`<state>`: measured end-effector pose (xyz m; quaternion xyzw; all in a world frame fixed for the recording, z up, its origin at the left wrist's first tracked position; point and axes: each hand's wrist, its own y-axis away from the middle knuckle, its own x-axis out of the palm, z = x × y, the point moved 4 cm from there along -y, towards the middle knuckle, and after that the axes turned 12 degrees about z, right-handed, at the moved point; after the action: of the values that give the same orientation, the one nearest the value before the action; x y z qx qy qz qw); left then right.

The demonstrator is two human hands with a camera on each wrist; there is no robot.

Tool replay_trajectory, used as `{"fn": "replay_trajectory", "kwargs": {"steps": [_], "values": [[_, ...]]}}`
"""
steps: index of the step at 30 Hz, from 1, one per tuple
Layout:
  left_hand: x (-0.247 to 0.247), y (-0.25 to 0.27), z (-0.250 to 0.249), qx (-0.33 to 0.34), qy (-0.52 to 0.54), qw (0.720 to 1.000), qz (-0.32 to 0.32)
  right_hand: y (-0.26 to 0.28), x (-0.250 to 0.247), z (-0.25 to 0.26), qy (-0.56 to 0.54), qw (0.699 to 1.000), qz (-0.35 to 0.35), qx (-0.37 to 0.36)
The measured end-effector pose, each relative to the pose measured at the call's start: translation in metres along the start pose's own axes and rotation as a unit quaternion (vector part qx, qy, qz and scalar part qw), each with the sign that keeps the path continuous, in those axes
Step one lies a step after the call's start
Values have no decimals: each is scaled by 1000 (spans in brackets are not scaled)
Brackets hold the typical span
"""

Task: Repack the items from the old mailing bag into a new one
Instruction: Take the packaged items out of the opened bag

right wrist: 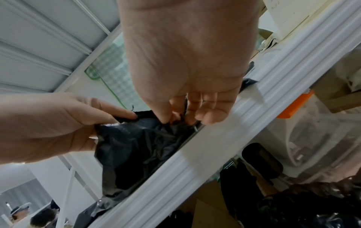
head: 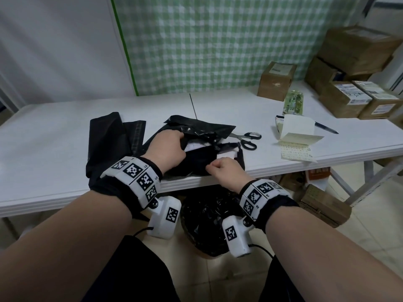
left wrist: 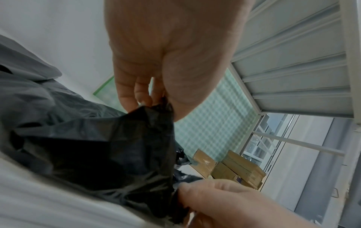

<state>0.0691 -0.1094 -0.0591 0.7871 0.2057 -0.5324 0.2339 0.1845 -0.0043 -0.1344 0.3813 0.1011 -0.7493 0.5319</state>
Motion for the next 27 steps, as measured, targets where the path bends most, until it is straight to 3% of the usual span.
{"fn": "replay_trajectory", "kwargs": {"steps": [8, 11, 14, 16, 19, 22, 25, 27], "values": [[-14, 1, -2, 59, 74, 991, -91, -2, -3, 5, 20, 999, 5, 37], [-14, -1, -1, 70, 92, 990, -77, -4, -6, 13, 75, 996, 3, 40], [-12, -5, 2, 74, 73, 993, -49, -8, -11, 21, 58, 997, -40, 27], [-9, -10, 7, 60, 51, 997, -23, -11, -14, 30, 30, 998, -48, 2], [2, -16, 13, 47, 52, 997, 25, -21, -12, 49, 33, 999, -5, -22], [11, -23, 17, 40, 61, 997, 35, -43, -10, 58, 78, 996, 37, 9], [8, -30, 28, -40, 16, 999, 2, -68, -15, 61, 82, 995, 17, 51], [8, -39, 39, -81, 24, 996, 24, -83, -17, 64, 83, 993, 13, 82]]}}
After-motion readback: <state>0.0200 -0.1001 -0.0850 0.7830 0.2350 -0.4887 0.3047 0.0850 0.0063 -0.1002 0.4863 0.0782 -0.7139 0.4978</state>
